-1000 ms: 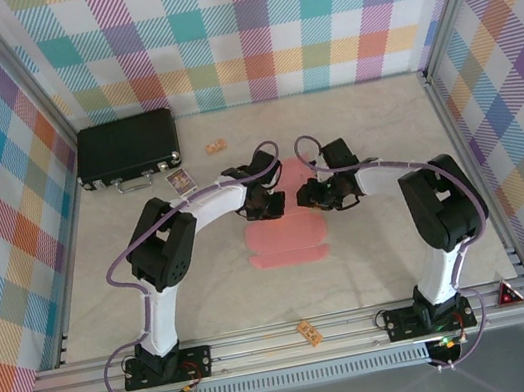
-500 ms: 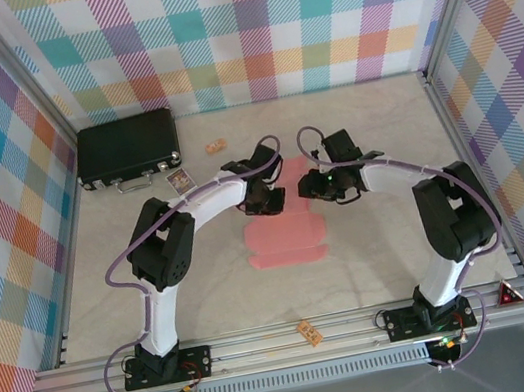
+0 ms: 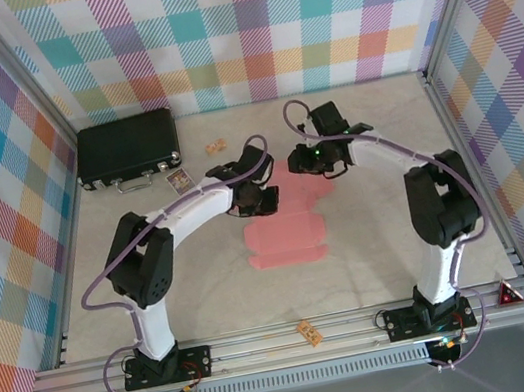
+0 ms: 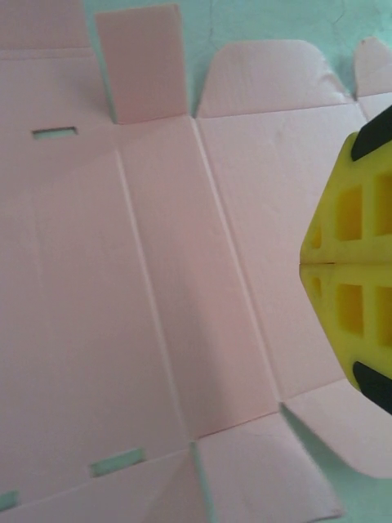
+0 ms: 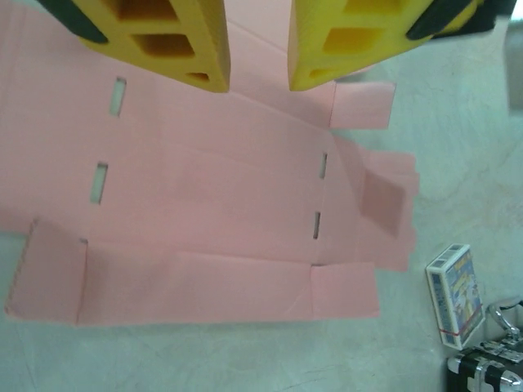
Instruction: Fold the paper box
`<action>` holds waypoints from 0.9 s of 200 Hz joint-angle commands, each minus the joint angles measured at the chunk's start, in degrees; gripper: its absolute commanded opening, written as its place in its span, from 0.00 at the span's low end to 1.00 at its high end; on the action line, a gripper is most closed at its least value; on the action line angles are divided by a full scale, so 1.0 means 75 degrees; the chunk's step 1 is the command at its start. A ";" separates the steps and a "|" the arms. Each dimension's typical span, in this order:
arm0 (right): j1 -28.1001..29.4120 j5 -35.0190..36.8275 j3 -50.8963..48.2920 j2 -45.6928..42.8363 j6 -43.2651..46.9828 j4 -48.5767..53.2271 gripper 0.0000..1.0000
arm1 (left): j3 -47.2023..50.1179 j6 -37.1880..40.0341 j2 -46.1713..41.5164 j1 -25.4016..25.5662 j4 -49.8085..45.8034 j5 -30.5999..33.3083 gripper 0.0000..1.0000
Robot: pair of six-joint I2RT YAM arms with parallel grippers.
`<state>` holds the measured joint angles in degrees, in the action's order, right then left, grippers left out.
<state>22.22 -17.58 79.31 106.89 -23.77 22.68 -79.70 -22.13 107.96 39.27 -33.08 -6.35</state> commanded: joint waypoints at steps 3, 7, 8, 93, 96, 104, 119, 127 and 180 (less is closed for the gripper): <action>0.0112 -0.0128 0.0709 0.0802 0.0260 0.0748 0.23 | 0.0763 -0.0510 -0.0479 0.0058 0.0441 -0.0389 0.00; 0.0129 -0.0128 0.0821 0.0920 0.0280 0.0797 0.22 | 0.0876 -0.0545 -0.0520 0.0061 0.0503 -0.0455 0.00; 0.0130 -0.0128 0.0848 0.0951 0.0283 0.0815 0.22 | 0.0906 -0.0549 -0.0532 0.0061 0.0512 -0.0466 0.00; 0.0272 0.0084 0.1411 0.2326 0.0285 0.1216 0.20 | 0.2402 -0.0991 -0.0737 0.0079 0.1089 -0.0471 0.00; 0.0272 0.0112 0.1389 0.2335 0.0289 0.1227 0.20 | 0.2419 -0.0987 -0.0740 0.0084 0.1073 -0.0434 0.00; 0.0269 0.0200 0.1313 0.2336 0.0291 0.1230 0.20 | 0.2458 -0.0952 -0.0692 0.0075 0.1021 -0.0327 0.00; 0.0272 0.0428 0.1133 0.2278 0.0286 0.1301 0.20 | 0.2482 -0.0896 -0.0617 0.0083 0.0922 -0.0105 0.00; 0.0272 0.0622 0.1029 0.2211 0.0280 0.1354 0.20 | 0.2485 -0.0870 -0.0586 0.0077 0.0863 0.0050 0.00; 0.0274 0.1392 -0.0233 0.1319 -0.0020 0.1339 0.21 | 0.2258 -0.0579 -0.0434 0.0050 0.0389 0.1190 0.00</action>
<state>24.45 -12.03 82.74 119.13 -23.05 29.04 -62.57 -28.03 103.70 39.31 -25.34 -4.69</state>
